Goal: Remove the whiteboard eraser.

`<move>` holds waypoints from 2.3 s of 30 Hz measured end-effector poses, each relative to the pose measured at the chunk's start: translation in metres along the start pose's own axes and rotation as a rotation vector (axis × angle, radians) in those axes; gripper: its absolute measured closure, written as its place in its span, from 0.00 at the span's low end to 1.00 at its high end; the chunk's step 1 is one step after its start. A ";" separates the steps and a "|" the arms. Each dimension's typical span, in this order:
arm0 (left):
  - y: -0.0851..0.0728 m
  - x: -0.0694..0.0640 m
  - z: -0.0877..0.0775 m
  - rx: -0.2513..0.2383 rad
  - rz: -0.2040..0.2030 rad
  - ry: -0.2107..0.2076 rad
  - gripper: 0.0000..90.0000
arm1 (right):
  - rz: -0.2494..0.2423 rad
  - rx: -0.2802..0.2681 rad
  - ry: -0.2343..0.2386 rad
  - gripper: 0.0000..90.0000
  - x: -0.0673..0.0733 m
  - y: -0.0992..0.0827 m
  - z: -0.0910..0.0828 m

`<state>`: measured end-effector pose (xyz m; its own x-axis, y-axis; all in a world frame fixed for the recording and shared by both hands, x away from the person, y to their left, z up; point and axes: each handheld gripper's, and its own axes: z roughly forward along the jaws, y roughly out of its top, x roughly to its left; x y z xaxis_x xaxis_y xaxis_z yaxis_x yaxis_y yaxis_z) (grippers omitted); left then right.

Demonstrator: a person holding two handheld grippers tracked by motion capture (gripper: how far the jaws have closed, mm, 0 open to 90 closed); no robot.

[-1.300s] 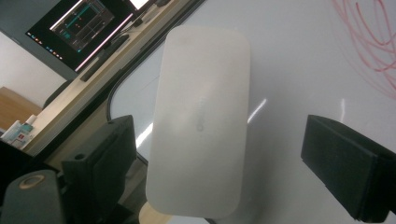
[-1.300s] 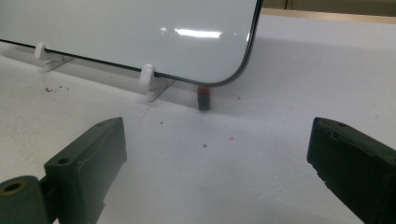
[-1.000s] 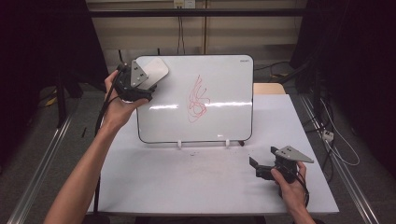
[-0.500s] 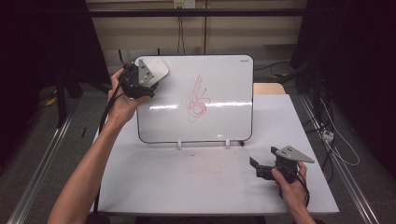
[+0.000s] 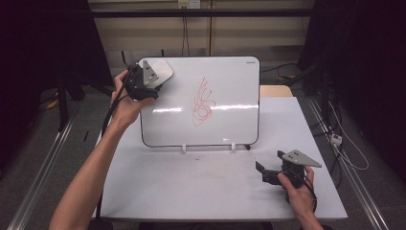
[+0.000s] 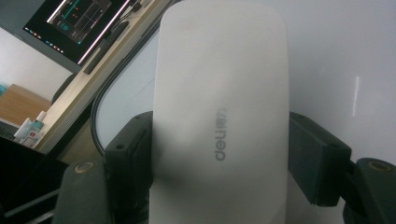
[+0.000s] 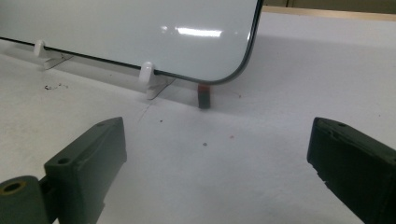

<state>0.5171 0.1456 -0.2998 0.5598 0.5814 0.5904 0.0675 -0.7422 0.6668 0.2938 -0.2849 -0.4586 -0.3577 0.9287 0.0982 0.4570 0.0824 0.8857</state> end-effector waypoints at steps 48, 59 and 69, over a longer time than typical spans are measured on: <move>0.000 0.007 -0.023 -0.098 -0.236 -0.094 0.35 | 0.002 -0.002 -0.004 0.05 -0.001 0.000 -0.002; -0.003 -0.004 -0.038 -0.151 -0.297 -0.075 0.35 | 0.006 -0.005 -0.008 0.05 0.003 0.003 -0.001; -0.017 -0.020 -0.047 -0.152 -0.332 -0.095 0.35 | 0.008 -0.006 -0.009 0.05 0.002 0.001 -0.003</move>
<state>0.4661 0.1617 -0.3015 0.6028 0.7431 0.2907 0.1386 -0.4563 0.8790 0.2909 -0.2836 -0.4559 -0.3464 0.9326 0.1015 0.4552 0.0724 0.8874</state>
